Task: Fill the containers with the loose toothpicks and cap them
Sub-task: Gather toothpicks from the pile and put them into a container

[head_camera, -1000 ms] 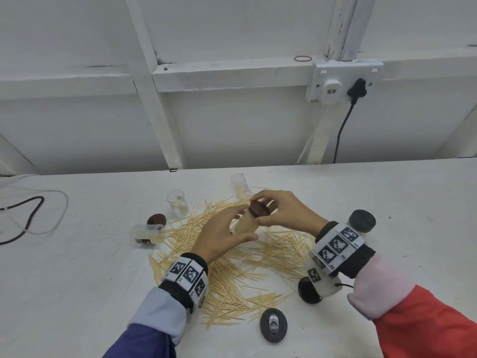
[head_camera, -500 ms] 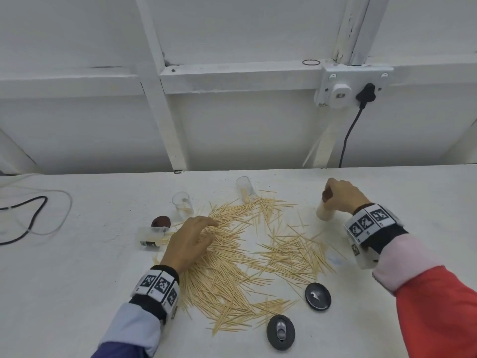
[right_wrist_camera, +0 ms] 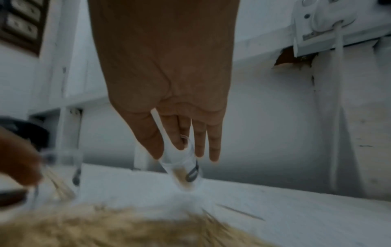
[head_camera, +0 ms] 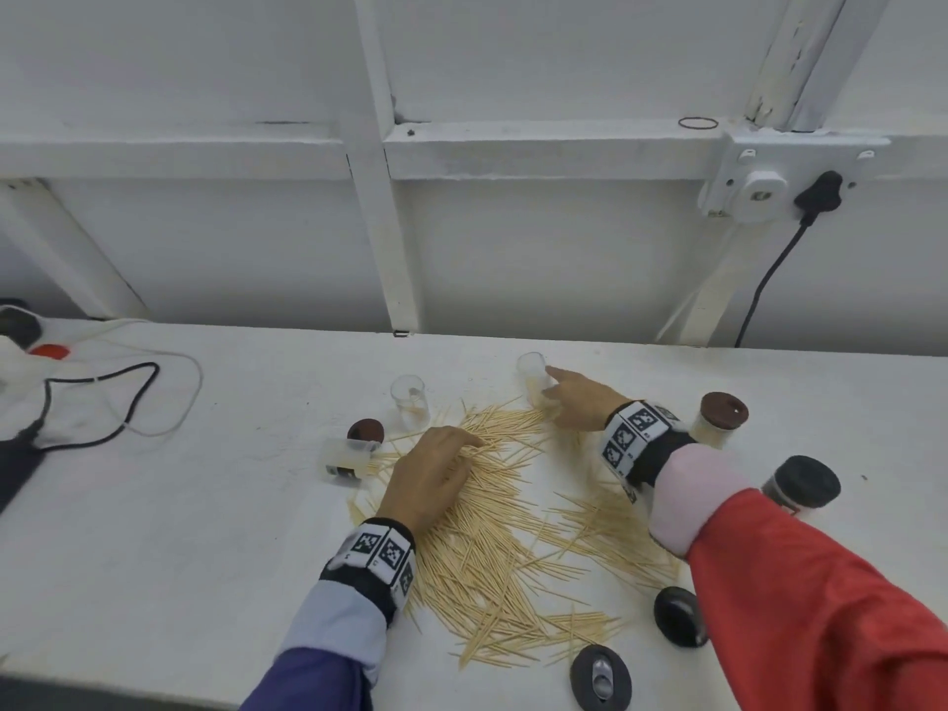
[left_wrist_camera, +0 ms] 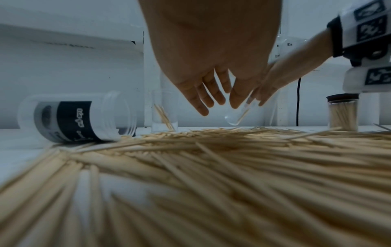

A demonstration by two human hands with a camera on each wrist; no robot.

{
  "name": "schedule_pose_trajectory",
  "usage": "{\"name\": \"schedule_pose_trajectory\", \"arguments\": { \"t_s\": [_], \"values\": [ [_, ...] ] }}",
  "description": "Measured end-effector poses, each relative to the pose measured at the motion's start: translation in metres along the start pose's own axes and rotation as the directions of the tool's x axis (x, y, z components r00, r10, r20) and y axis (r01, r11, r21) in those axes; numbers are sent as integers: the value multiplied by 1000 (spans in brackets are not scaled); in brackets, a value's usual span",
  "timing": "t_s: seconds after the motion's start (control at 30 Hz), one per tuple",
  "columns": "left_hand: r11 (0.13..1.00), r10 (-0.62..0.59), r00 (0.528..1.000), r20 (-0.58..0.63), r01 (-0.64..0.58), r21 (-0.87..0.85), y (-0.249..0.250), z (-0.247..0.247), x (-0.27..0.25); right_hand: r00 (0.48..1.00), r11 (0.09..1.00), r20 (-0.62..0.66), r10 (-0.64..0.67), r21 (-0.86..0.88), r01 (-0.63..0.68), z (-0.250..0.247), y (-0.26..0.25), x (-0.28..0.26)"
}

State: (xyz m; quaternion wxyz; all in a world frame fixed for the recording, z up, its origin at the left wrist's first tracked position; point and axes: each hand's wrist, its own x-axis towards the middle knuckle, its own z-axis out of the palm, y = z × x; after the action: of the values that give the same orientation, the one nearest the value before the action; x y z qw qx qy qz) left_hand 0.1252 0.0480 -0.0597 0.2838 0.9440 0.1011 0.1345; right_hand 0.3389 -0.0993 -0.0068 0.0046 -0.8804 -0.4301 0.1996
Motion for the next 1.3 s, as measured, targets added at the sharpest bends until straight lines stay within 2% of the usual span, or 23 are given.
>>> {"name": "schedule_pose_trajectory", "arguments": {
  "t_s": [0.17,0.3,0.37,0.47,0.57,0.6,0.67,0.7,0.73,0.8,0.83,0.87,0.93,1.13,1.3],
  "values": [
    [1000,-11,1000,-23,10,-14,3,1,0,997,999,-81,-10,33,13,-7,-3,4],
    [996,-62,995,-75,57,-66,3,1,1,977,978,-189,-102,162,134,-24,-13,0],
    [993,-70,993,-100,60,-98,5,1,2,970,936,-173,-171,278,215,-31,-27,-6],
    [984,-97,988,-121,77,-160,9,-1,3,941,834,-71,-331,444,327,-37,-55,-18],
    [965,-166,972,-164,126,-229,12,-2,3,898,688,-6,-440,641,342,-39,-70,-20],
    [959,-198,961,-195,148,-242,12,-3,2,898,627,-21,-440,709,324,-38,-70,-17],
    [951,-253,930,-267,187,-248,10,-4,2,935,489,-76,-345,836,248,-31,-66,-8],
    [948,-270,916,-297,198,-249,9,-4,3,955,476,-100,-280,849,229,-26,-64,0],
    [946,-280,906,-316,205,-251,8,-4,3,968,553,-118,-221,802,224,-19,-61,7],
    [947,-286,901,-326,213,-241,8,-5,2,982,846,-53,-182,500,183,1,-58,24],
    [949,-283,904,-321,216,-229,7,-4,2,986,934,17,-164,323,150,11,-59,29],
    [951,-281,908,-312,219,-219,7,-4,2,988,974,66,-138,189,123,19,-60,32],
    [952,-281,912,-300,225,-208,6,-4,2,987,990,83,-135,57,130,31,-63,32],
    [950,-290,914,-285,239,-201,6,-3,3,973,976,78,-219,-5,220,37,-66,19],
    [952,-289,915,-283,243,-186,7,-3,3,961,943,51,-271,-185,276,48,-74,-5]
  ]
}}
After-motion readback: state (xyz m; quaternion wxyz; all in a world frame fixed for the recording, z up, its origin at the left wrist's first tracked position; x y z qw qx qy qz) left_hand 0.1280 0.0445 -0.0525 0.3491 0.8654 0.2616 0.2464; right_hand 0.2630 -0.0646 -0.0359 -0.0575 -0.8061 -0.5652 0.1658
